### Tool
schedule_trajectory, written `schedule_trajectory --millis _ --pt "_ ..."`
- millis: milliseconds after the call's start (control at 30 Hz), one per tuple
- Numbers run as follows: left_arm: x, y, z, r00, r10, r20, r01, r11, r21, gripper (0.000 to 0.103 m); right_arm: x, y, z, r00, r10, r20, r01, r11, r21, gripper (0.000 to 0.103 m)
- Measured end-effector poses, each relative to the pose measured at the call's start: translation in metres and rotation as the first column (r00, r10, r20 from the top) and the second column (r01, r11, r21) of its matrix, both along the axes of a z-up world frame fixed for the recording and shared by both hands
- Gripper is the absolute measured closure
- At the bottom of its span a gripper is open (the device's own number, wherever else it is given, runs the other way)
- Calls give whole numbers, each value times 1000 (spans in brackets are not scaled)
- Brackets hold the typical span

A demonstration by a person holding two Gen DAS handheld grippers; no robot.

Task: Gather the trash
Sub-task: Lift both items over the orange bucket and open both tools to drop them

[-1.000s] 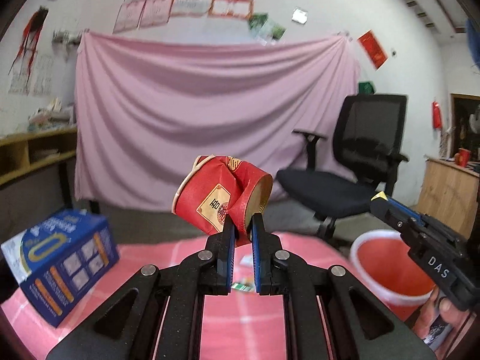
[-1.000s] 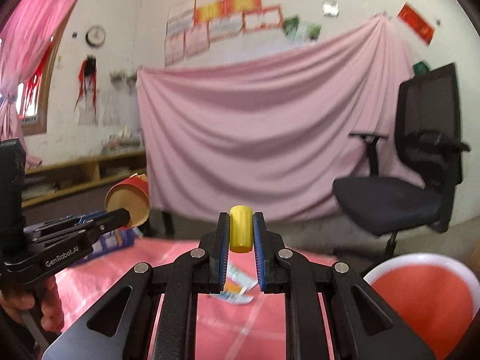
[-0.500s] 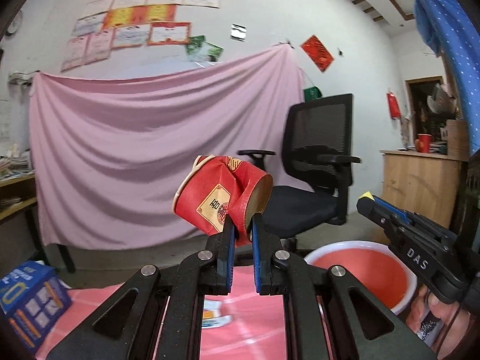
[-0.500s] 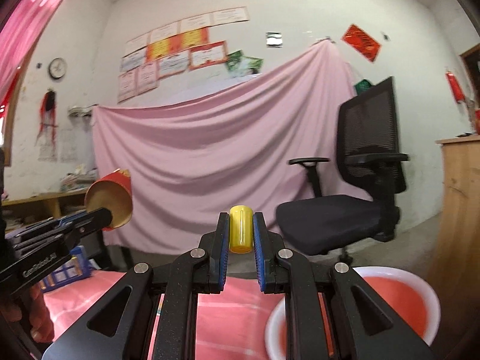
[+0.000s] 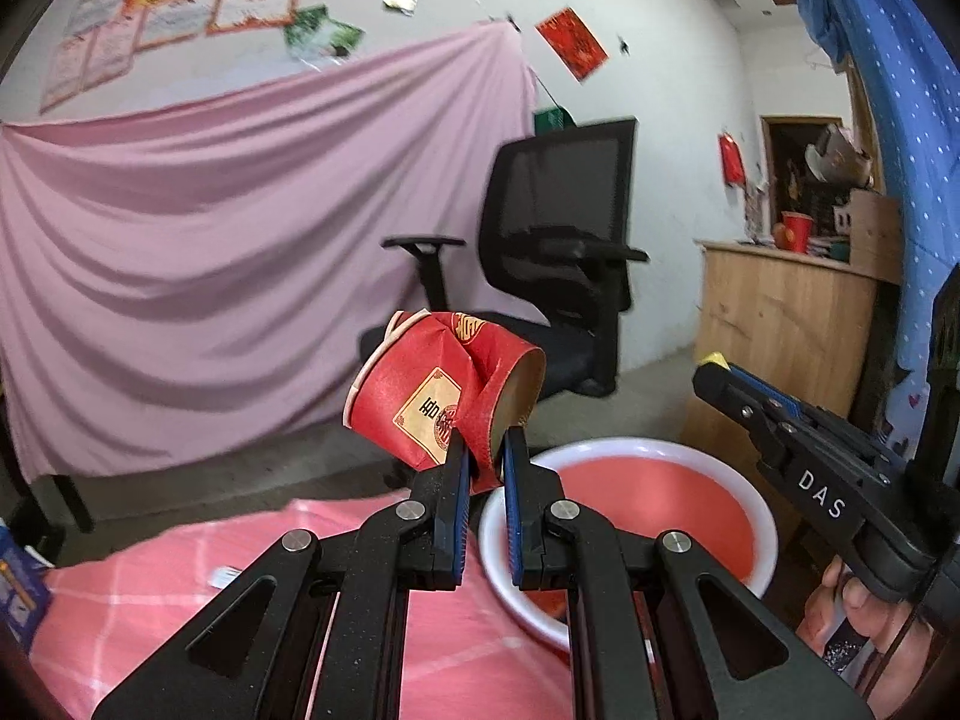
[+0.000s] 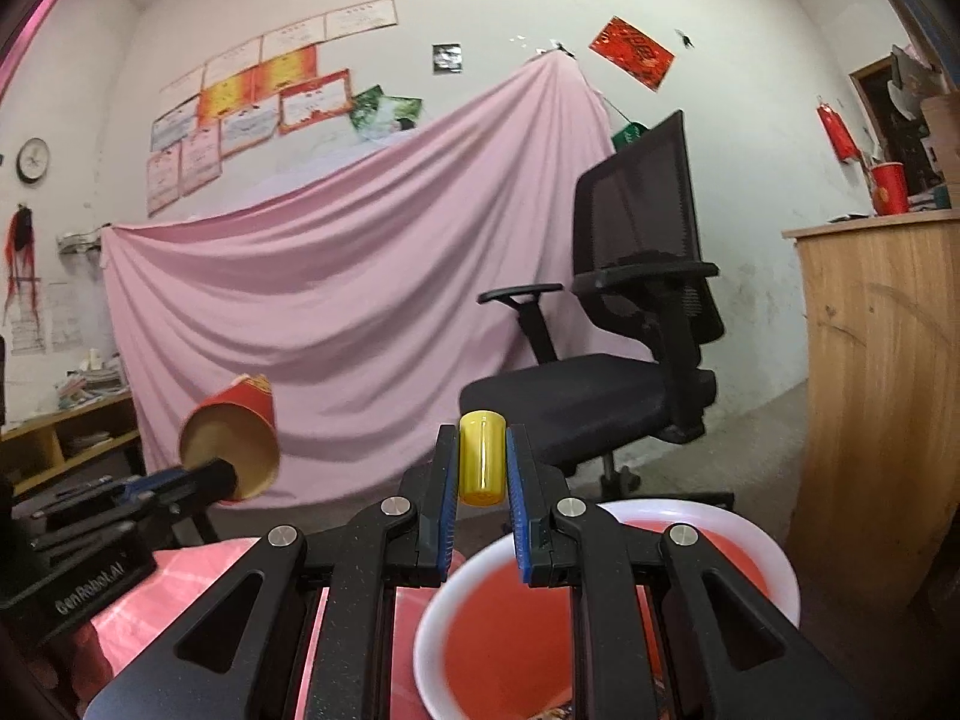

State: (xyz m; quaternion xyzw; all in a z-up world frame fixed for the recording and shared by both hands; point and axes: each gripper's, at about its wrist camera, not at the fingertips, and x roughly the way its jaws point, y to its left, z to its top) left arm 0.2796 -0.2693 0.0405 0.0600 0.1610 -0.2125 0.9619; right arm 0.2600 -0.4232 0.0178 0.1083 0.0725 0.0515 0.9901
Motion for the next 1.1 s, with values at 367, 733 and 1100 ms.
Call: schedule_trajectory --millis 367,733,1100 --pt "11 -30 -18 993 -65 -103 70 996 46 95 10 -21 -14 992 -49 -114 51 999 14 89" --pt "26 -37 -31 971 -83 -223 98 994 57 95 21 -28 -25 977 -55 -205 62 998 29 89" --pt "33 -33 -41 957 -65 -282 87 994 65 90 26 -30 -29 967 -54 -250 65 997 36 89"
